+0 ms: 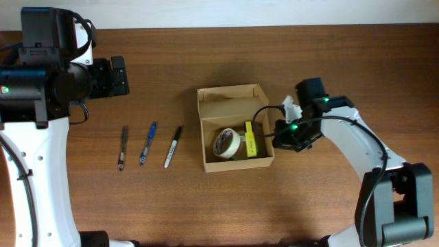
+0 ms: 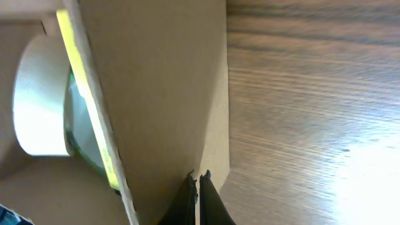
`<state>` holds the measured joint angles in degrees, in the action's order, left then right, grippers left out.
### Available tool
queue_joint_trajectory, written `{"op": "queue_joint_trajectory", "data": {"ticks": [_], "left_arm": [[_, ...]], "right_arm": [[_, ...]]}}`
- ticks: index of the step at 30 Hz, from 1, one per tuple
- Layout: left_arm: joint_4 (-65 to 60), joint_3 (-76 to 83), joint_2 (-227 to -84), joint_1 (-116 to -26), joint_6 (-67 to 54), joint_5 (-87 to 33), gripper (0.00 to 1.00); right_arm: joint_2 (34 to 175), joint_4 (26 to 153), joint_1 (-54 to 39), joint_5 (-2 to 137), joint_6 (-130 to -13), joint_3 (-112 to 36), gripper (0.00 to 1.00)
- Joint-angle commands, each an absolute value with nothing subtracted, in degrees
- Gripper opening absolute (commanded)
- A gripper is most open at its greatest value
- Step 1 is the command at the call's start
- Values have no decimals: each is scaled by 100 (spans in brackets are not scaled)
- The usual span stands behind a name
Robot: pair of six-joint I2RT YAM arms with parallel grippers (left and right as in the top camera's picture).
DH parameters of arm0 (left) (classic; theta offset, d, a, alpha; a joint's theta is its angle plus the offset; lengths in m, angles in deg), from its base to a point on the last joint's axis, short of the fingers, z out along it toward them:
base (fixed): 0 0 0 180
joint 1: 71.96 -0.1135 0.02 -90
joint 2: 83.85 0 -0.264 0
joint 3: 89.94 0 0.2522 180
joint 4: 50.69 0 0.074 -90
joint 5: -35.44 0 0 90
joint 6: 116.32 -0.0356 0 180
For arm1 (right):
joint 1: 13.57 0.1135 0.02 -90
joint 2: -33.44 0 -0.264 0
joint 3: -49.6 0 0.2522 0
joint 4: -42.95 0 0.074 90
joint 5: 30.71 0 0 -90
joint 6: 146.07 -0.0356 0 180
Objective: Pack container
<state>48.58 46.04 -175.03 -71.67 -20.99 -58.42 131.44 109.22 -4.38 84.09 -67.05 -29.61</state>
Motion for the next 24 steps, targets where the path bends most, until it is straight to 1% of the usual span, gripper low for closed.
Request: {"op": "queue_joint_trajectory", "data": {"ticks": [1,11,17,20,24], "left_arm": [[4841,4672,-17435,-7186,-2211,-5888,99],[4847,4672,-17435,-7186,-2211,-5888,99],[4819,4672,-17435,-7186,-2213,-5931,99],[4793,4672,-17435,-7189,-2213,-6045,99],[4769,4672,-17437,-7189,-2211,-6205,99]], "right_arm": [[13131,10935,-182,8188,-6906,-2972,4],[13131,10944,-119,8092,-7011,-2972,4],[12816,11149,-121,7004,-7142,-3166,4],[12523,11519,-121,6451,-7138,-3638,8],[12112,12299,-121,5701,-6982,-4624,15]]}}
